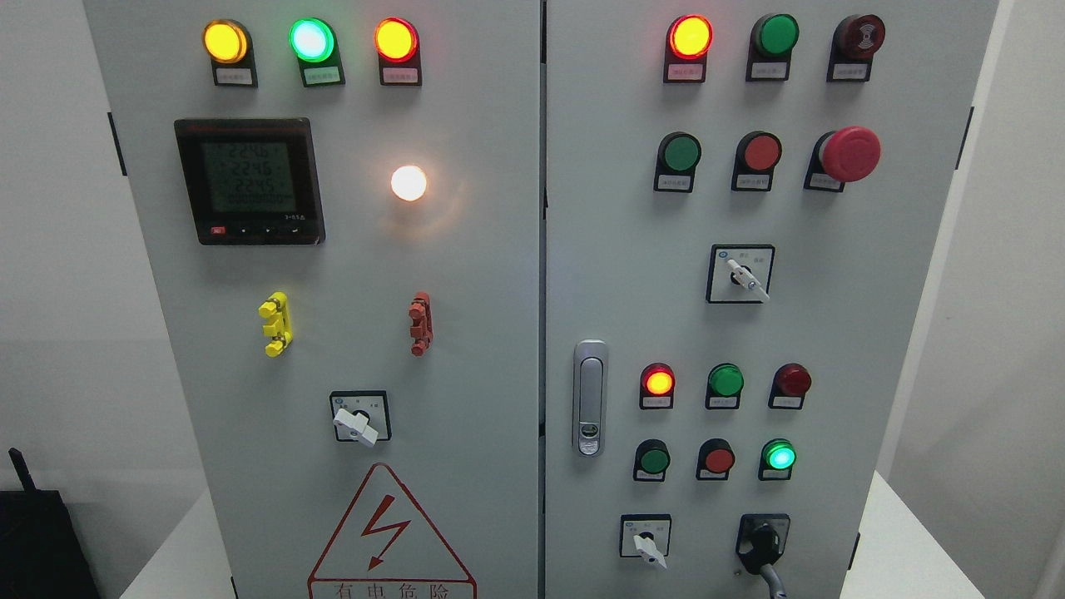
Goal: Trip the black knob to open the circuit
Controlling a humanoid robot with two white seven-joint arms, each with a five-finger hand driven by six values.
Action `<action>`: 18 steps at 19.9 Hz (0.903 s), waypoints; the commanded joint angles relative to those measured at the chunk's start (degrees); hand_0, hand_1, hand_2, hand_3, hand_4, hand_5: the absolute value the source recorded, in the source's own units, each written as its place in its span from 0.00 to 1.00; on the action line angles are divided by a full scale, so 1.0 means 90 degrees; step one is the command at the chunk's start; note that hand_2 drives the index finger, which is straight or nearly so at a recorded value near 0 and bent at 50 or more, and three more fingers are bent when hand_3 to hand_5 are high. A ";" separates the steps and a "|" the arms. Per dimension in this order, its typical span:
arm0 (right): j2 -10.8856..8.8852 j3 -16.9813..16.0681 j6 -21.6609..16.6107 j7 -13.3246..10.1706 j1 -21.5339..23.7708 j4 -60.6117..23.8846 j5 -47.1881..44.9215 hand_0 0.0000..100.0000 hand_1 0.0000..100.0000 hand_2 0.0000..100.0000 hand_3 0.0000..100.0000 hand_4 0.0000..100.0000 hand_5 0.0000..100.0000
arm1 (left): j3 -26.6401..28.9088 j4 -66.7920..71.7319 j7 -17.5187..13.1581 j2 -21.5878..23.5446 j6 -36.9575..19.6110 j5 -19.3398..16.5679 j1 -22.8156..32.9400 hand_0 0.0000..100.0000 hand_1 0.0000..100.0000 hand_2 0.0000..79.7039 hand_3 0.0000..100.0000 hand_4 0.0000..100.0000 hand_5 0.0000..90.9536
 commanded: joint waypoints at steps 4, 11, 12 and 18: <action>-0.0042 0.0022 -0.0103 0.0226 -0.0084 -0.0330 0.0025 0.00 0.00 0.13 1.00 1.00 1.00 | 0.0016 0.0001 -0.0003 0.0001 -0.0022 0.0015 -0.0013 0.12 0.39 0.00 0.00 0.00 0.00; -0.0140 -0.0095 -0.0005 0.0148 -0.0035 -0.0340 0.0015 0.00 0.00 0.13 1.00 1.00 1.00 | 0.0016 0.0001 -0.0003 0.0001 -0.0022 0.0015 -0.0013 0.12 0.39 0.00 0.00 0.00 0.00; -0.0169 -0.0134 -0.0005 0.0148 -0.0025 -0.0340 0.0015 0.00 0.00 0.13 1.00 1.00 1.00 | 0.0016 0.0001 -0.0003 0.0001 -0.0022 0.0015 -0.0013 0.12 0.39 0.00 0.00 0.00 0.00; -0.0189 -0.0183 0.0082 0.0148 0.0023 -0.0340 0.0015 0.00 0.00 0.13 1.00 1.00 1.00 | 0.0016 0.0001 -0.0003 0.0001 -0.0022 0.0015 -0.0013 0.12 0.39 0.00 0.00 0.00 0.00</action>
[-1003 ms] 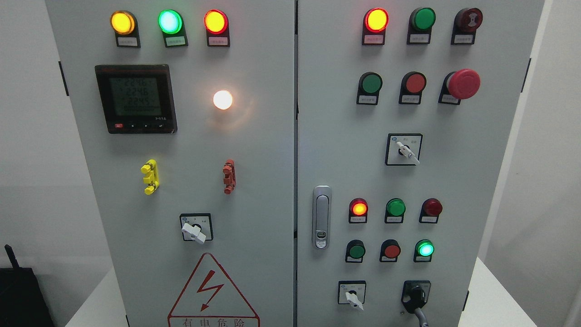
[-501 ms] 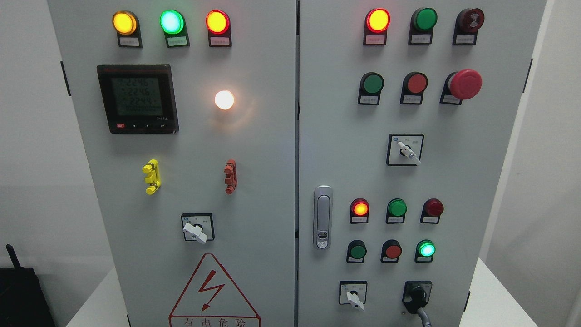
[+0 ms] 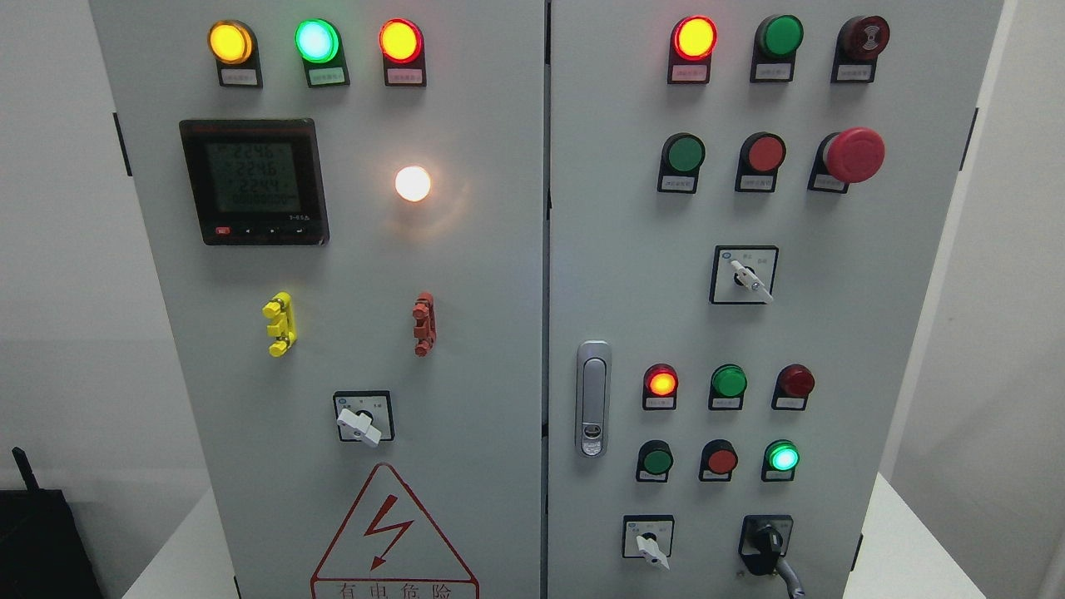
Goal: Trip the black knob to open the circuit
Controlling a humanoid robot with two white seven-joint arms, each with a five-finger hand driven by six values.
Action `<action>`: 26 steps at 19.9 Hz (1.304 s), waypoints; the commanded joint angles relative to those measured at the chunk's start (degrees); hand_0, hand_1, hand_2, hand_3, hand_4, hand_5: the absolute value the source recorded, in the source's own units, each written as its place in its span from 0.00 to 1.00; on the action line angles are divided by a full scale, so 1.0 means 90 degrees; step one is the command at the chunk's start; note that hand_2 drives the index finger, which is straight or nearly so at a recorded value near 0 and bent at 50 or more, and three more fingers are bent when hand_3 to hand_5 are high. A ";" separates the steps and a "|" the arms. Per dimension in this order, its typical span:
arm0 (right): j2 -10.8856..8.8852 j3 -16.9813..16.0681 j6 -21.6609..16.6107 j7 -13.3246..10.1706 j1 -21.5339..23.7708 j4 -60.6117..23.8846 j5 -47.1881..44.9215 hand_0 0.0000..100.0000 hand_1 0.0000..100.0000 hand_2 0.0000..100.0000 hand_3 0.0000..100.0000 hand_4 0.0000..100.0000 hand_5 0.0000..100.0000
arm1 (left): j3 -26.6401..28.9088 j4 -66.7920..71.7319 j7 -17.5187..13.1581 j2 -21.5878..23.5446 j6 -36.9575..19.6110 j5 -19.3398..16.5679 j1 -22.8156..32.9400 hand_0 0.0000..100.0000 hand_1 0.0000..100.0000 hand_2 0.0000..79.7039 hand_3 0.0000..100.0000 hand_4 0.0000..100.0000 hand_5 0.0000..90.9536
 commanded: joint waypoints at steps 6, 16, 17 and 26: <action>-0.0047 -0.0084 -0.0041 0.0123 0.0032 -0.0203 0.0014 0.00 0.00 0.13 1.00 1.00 1.00 | 0.0016 0.0000 -0.0003 0.0001 -0.0022 0.0016 -0.0013 0.12 0.39 0.00 0.00 0.00 0.00; -0.0174 -0.0162 -0.0050 0.0123 0.0227 -0.0427 -0.0084 0.00 0.00 0.13 1.00 1.00 1.00 | 0.0016 0.0000 -0.0003 0.0001 -0.0022 0.0016 -0.0013 0.12 0.39 0.00 0.00 0.00 0.00; -0.0174 -0.0162 -0.0050 0.0123 0.0295 -0.0486 -0.0084 0.00 0.00 0.13 1.00 1.00 1.00 | 0.0016 0.0000 -0.0003 0.0001 -0.0022 0.0016 -0.0013 0.12 0.39 0.00 0.00 0.00 0.00; -0.0155 -0.0162 -0.0148 0.0172 0.1330 -0.1091 -0.0084 0.00 0.00 0.11 1.00 1.00 0.98 | 0.0016 0.0000 -0.0003 0.0001 -0.0012 0.0016 -0.0013 0.12 0.39 0.00 0.00 0.00 0.00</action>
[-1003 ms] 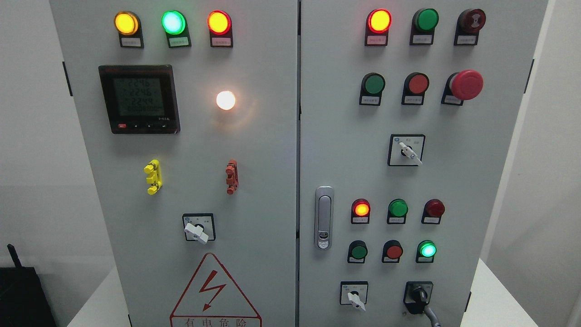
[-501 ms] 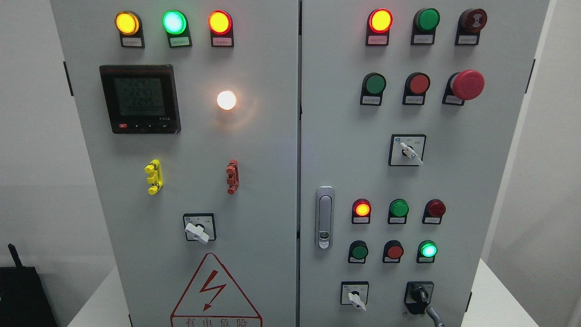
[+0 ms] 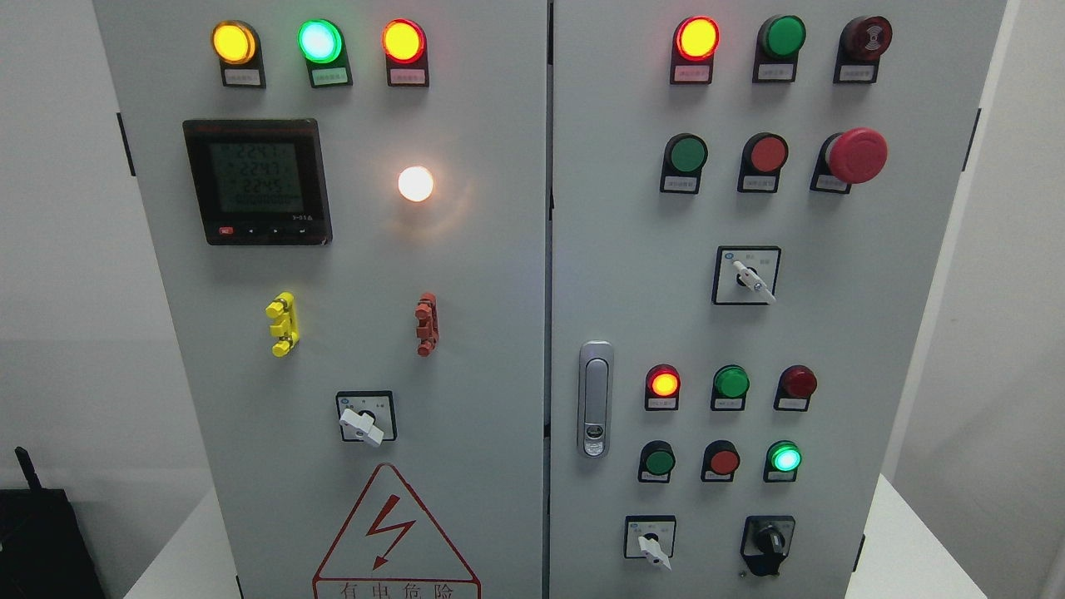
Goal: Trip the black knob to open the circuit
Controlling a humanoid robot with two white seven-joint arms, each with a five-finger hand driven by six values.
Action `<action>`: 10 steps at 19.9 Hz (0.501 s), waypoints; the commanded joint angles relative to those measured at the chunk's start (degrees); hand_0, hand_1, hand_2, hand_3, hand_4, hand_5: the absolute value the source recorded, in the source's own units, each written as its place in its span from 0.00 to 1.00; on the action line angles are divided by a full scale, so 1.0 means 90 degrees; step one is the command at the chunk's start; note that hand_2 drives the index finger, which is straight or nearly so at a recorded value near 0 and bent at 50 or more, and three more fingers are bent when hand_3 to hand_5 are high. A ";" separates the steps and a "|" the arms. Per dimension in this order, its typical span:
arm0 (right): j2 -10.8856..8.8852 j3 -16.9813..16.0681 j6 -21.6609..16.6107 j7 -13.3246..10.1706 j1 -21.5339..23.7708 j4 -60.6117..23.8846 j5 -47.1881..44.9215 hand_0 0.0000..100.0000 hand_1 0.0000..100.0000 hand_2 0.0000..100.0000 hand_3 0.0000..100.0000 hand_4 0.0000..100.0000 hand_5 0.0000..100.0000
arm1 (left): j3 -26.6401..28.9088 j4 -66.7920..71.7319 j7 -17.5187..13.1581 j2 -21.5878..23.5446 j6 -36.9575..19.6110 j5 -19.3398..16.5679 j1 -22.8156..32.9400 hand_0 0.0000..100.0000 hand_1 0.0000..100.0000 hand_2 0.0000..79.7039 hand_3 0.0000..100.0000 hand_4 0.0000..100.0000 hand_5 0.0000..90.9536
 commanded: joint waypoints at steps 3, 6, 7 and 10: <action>-0.0003 -0.0033 -0.0171 0.0117 0.0331 -0.0343 -0.0026 0.00 0.00 0.11 1.00 1.00 0.96 | 0.0016 0.0000 -0.0003 0.0001 -0.0022 0.0016 -0.0013 0.12 0.39 0.00 0.00 0.00 0.00; -0.0003 -0.0033 -0.0385 0.0243 0.0526 -0.0431 -0.0055 0.00 0.00 0.11 1.00 0.94 0.92 | 0.0016 0.0000 -0.0003 0.0001 -0.0022 0.0016 -0.0013 0.12 0.39 0.00 0.00 0.00 0.00; -0.0013 -0.0023 -0.0425 0.0263 0.0565 -0.0432 -0.0045 0.00 0.00 0.11 1.00 0.90 0.90 | 0.0016 0.0000 -0.0003 0.0001 -0.0022 0.0016 -0.0013 0.12 0.39 0.00 0.00 0.00 0.00; -0.0003 -0.0033 -0.0552 0.0292 0.0614 -0.0432 -0.0045 0.00 0.00 0.11 0.91 0.76 0.73 | 0.0016 0.0000 -0.0003 0.0001 -0.0012 0.0006 -0.0013 0.12 0.39 0.00 0.00 0.00 0.00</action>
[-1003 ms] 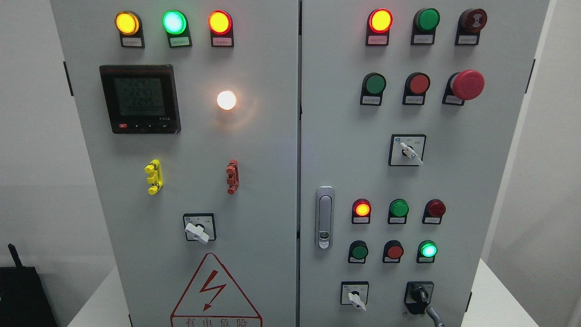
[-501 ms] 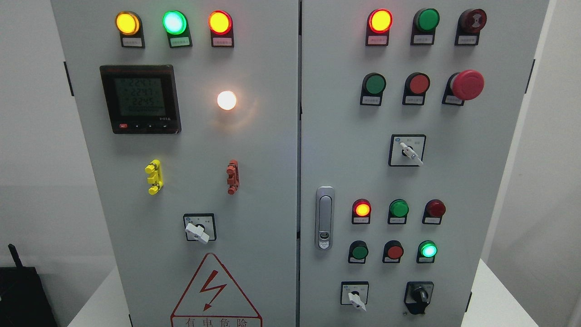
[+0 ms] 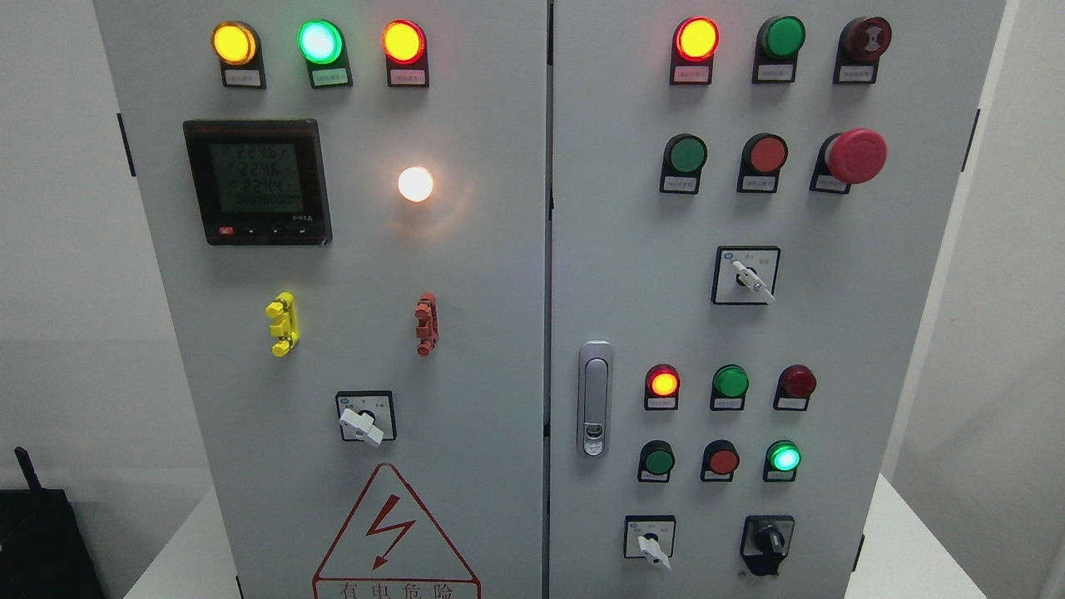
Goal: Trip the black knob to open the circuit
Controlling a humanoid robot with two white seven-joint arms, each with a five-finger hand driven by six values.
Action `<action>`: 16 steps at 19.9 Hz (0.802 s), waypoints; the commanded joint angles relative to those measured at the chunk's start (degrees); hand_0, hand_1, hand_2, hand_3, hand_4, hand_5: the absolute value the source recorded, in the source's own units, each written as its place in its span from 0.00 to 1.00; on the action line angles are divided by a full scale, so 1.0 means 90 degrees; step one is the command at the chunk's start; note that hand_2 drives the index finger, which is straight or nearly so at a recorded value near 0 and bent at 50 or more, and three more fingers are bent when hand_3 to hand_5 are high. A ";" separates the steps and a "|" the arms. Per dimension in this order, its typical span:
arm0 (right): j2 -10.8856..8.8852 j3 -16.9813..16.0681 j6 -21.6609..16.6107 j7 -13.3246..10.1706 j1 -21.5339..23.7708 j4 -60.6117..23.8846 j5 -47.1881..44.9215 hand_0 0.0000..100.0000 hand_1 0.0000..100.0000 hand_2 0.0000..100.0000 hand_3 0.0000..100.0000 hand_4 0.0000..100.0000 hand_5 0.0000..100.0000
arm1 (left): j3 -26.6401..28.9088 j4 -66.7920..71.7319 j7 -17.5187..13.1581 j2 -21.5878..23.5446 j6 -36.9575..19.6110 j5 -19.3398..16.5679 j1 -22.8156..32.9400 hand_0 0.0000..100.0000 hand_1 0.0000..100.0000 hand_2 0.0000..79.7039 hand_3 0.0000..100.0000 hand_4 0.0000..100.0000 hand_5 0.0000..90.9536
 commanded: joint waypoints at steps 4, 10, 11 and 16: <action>-0.0022 -0.0098 -0.0233 0.0087 0.0079 -0.0167 -0.0005 0.00 0.00 0.11 0.57 0.44 0.44 | 0.0016 0.0000 -0.0002 0.0001 -0.0012 0.0015 -0.0013 0.12 0.39 0.00 0.00 0.00 0.00; -0.0032 -0.0176 -0.0272 0.0273 0.0099 -0.0128 -0.0005 0.00 0.00 0.09 0.34 0.21 0.20 | 0.0016 0.0000 -0.0002 0.0001 -0.0012 0.0006 -0.0013 0.12 0.39 0.00 0.00 0.00 0.00; -0.0042 -0.0176 -0.0272 0.0311 0.0128 -0.0118 -0.0005 0.00 0.00 0.07 0.30 0.17 0.17 | 0.0016 0.0000 -0.0002 0.0001 -0.0012 0.0015 -0.0013 0.12 0.39 0.00 0.00 0.00 0.00; -0.0100 -0.0186 -0.0292 0.0351 0.0157 -0.0098 -0.0005 0.00 0.00 0.00 0.18 0.07 0.06 | 0.0016 0.0000 -0.0002 0.0001 -0.0022 0.0015 -0.0013 0.12 0.39 0.00 0.00 0.00 0.00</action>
